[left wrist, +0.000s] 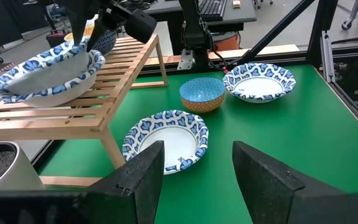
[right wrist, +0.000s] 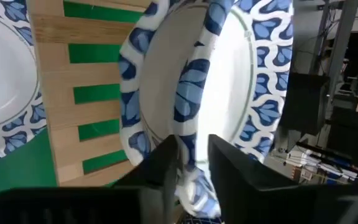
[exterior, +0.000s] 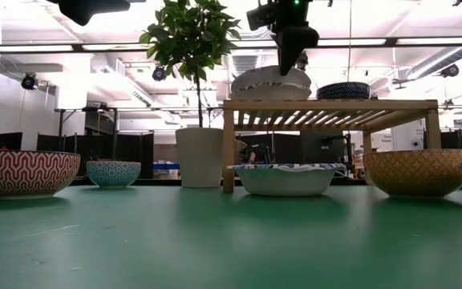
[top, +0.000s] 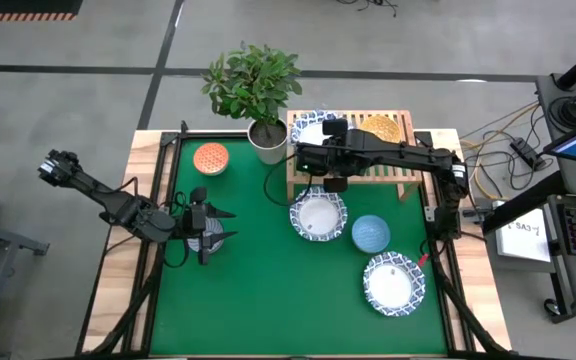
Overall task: Place and stack bowls onto a shelf
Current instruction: Stack the bottom left white plate on top of the white plate on the shelf, then stack the blue bowl on top of the yellow bowl on the shelf
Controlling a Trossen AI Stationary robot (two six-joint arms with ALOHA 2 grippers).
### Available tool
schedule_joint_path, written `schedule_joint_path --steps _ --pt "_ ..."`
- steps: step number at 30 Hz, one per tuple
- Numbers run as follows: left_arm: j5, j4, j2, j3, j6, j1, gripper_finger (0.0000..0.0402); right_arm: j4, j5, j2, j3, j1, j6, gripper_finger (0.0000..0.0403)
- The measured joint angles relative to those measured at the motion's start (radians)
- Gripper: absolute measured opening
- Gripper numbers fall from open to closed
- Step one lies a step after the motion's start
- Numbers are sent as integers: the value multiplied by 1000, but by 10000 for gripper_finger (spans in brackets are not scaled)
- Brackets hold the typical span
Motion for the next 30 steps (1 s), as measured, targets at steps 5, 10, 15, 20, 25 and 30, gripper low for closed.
schedule_joint_path --steps 5,10,15,20,25,30 --pt "0 0 0 0 1 0 174 -1 -16 0 13 7 57 130" --pt "0 0 0 0 1 0 174 -34 -74 0 42 42 161 141" --pt "0 0 0 0 1 0 174 -92 -81 -5 63 94 288 137" --pt "0 0 0 0 -7 0 174 -59 -105 -51 37 178 348 132" --pt "0 0 0 0 -31 0 174 100 -103 -129 -49 302 372 130" --pt "-17 2 0 0 -75 0 174 320 -100 -236 -233 422 364 127"
